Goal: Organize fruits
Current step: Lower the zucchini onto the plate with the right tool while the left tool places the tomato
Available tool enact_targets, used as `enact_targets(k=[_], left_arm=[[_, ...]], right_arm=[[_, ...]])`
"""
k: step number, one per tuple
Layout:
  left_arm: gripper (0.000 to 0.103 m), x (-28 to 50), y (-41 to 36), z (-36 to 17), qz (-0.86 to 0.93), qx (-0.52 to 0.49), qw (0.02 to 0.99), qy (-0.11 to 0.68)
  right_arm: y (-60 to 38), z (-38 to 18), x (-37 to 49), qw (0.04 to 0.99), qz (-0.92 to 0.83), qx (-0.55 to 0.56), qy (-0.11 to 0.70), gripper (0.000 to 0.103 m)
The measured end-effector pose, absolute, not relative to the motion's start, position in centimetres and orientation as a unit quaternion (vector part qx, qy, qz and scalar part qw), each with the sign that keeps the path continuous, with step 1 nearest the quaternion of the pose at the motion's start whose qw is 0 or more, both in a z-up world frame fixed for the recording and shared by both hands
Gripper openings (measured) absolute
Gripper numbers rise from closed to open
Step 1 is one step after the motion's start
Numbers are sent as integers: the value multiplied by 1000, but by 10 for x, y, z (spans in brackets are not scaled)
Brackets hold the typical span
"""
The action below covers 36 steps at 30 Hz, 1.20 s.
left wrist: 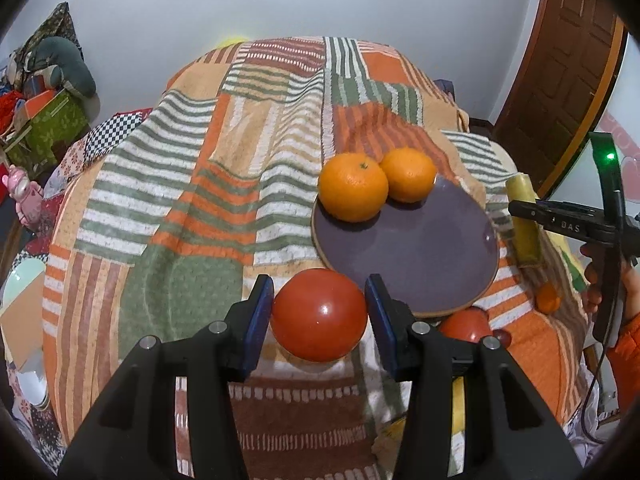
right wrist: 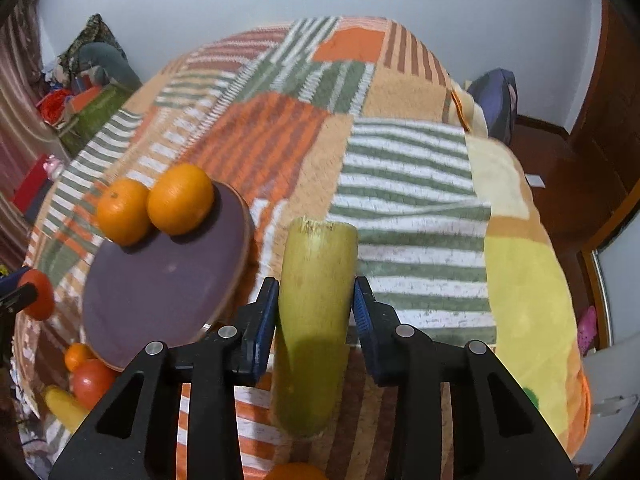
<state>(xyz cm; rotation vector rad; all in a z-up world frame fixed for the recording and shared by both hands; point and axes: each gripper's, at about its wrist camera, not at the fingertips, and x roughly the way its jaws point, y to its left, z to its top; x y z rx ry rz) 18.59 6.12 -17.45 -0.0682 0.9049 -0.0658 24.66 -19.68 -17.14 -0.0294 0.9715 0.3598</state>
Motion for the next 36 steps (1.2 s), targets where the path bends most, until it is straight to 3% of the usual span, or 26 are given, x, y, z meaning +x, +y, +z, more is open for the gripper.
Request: enact_targets(k=[15, 36], left_arm=[[47, 209, 47, -159, -53, -36, 904, 424], [47, 253, 31, -193, -69, -27, 881, 468]], right_arm=[[-166, -122, 228, 883, 233, -31, 406, 32], [-98, -140, 241, 886, 243, -120, 376, 36]])
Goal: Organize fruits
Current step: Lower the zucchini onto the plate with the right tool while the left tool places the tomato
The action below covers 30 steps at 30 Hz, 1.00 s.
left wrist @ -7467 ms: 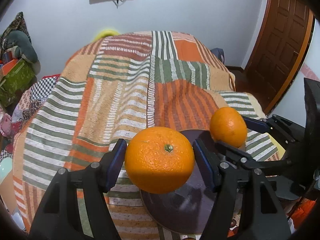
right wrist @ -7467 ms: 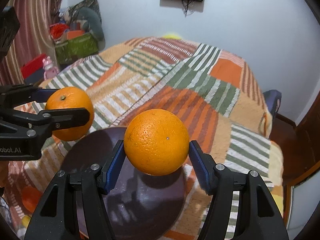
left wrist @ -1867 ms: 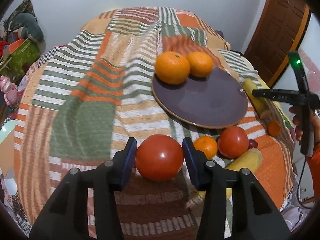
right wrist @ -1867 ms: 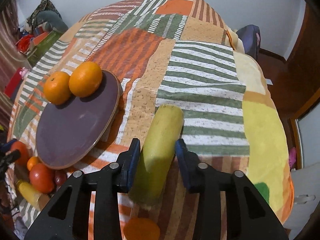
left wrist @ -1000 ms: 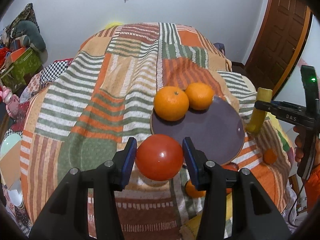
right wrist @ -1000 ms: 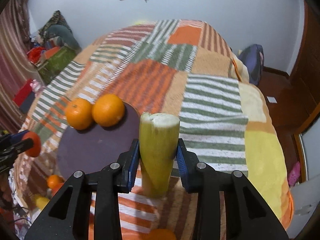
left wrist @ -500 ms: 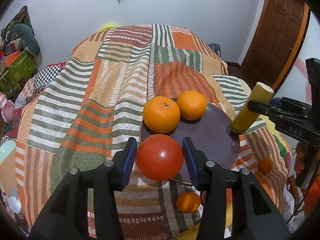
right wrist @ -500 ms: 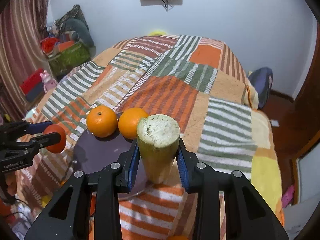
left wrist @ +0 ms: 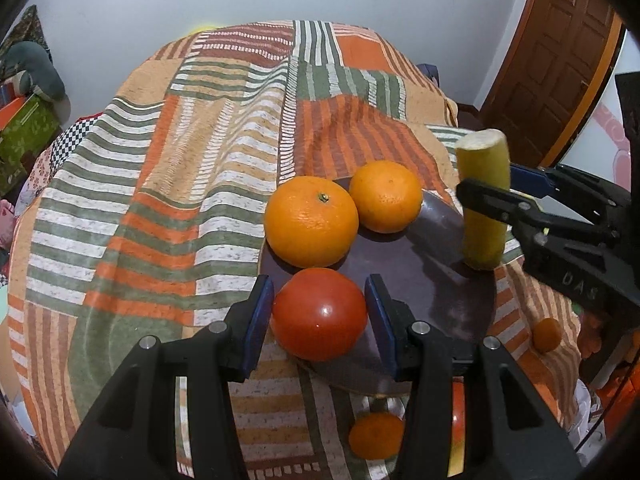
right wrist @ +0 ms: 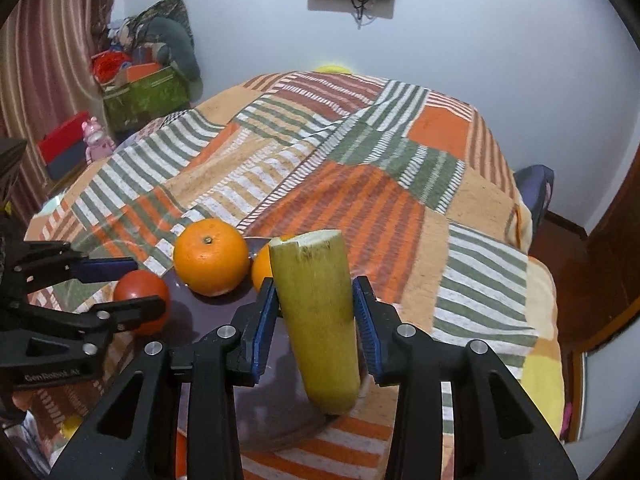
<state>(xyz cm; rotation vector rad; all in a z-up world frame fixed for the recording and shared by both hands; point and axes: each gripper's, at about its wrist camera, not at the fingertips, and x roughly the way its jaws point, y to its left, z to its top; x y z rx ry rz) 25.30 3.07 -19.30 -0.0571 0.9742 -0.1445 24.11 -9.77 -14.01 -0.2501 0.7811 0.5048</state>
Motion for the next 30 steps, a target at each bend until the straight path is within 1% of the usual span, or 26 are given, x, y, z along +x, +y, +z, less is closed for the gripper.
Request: enact_targets(k=[3, 6, 9, 17, 20, 25, 30], left_arm=[[47, 258, 30, -199, -69, -26, 878, 474], [47, 261, 32, -201, -69, -29, 878, 473], [47, 262, 34, -196, -67, -32, 883, 463], [47, 267, 33, -196, -70, -32, 884, 461], [47, 266, 33, -197, -68, -34, 884, 461], [50, 261, 34, -196, -66, -31, 884, 463], [50, 254, 32, -193, -62, -23, 884, 463]], right_arm=[[-90, -147, 240, 878, 260, -122, 384, 37], [-85, -160, 244, 854, 298, -98, 415, 35], [-76, -168, 242, 848, 304, -110, 420, 33], [-74, -170, 242, 839, 315, -109, 430, 33], [-73, -175, 245, 828, 323, -97, 448, 33], [-69, -179, 237, 827, 321, -113, 448, 33], [-77, -173, 238, 827, 319, -91, 454, 33]])
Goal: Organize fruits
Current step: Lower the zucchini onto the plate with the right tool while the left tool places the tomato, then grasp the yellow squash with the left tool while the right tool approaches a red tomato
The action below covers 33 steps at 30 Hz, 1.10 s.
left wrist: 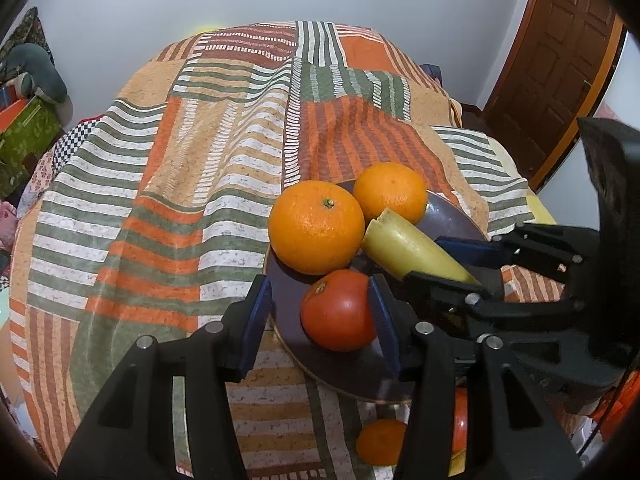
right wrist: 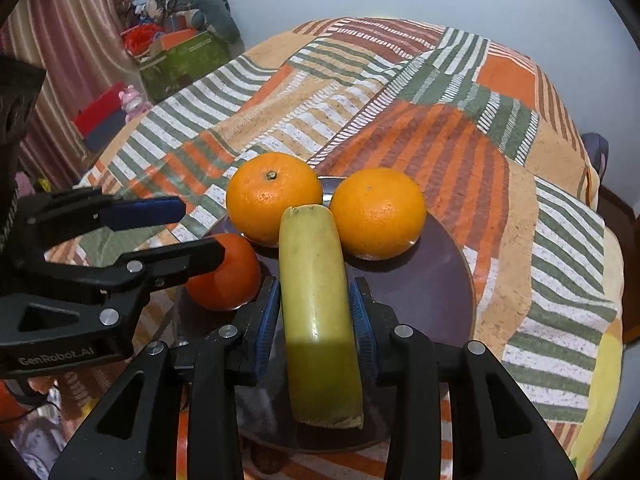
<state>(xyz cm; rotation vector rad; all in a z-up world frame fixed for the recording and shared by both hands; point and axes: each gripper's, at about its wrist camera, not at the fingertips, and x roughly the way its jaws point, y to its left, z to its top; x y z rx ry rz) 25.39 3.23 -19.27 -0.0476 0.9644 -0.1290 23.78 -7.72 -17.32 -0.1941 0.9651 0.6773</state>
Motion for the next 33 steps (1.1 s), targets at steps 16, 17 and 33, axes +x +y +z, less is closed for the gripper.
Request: enact_targets(k=[16, 17, 33], left_arm=[[66, 190, 26, -150, -61, 5, 903, 426], [68, 185, 26, -148, -61, 6, 903, 424], [81, 140, 0, -194, -108, 8, 865, 491]], right_arm=[[-110, -128, 180, 860, 292, -86, 410, 49], [-112, -127, 175, 861, 291, -85, 408, 49], [-128, -161, 119, 850, 270, -103, 441, 56]])
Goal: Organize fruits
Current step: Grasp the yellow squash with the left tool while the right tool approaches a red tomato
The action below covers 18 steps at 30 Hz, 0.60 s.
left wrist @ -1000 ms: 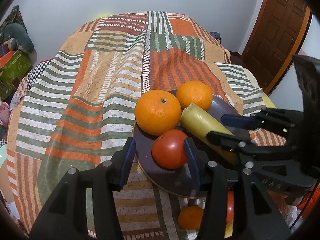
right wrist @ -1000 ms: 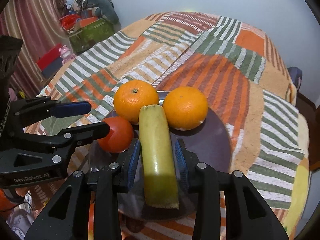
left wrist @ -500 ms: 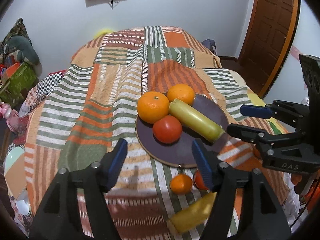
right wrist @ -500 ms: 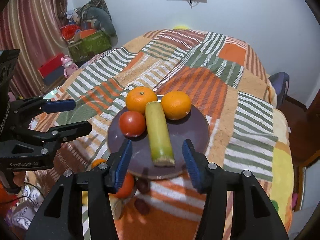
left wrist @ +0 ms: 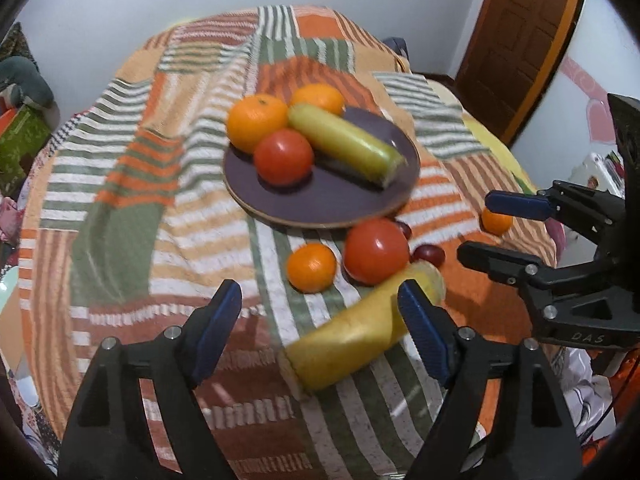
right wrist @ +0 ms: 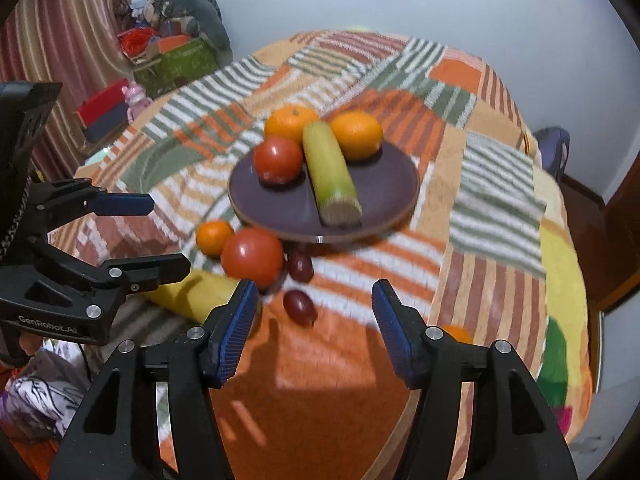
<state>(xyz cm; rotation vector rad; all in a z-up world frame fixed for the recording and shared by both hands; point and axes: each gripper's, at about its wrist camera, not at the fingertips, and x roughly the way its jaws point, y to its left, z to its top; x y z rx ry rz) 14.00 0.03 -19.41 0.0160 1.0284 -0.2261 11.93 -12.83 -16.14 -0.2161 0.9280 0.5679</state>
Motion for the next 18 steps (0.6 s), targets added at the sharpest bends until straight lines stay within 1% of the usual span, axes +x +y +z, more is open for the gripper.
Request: enact_targets(k=[5, 9, 11, 13, 18], left_arm=[[83, 144, -4, -203, -130, 4, 855, 502], [87, 148, -7, -210, -156, -3, 843, 515], [87, 149, -11, -216, -170, -2, 832, 528], [87, 149, -11, -219, -175, -5, 826, 535], [86, 143, -2, -222, -169, 2, 826, 538]], right_arm=[[-128, -179, 115, 838, 267, -107, 464, 56], [-121, -182, 111, 837, 265, -120, 464, 56], [-120, -181, 112, 835, 269, -119, 466, 56], [-119, -182, 113, 829, 279, -111, 472, 53], [-111, -183, 113, 826, 291, -108, 470, 53]])
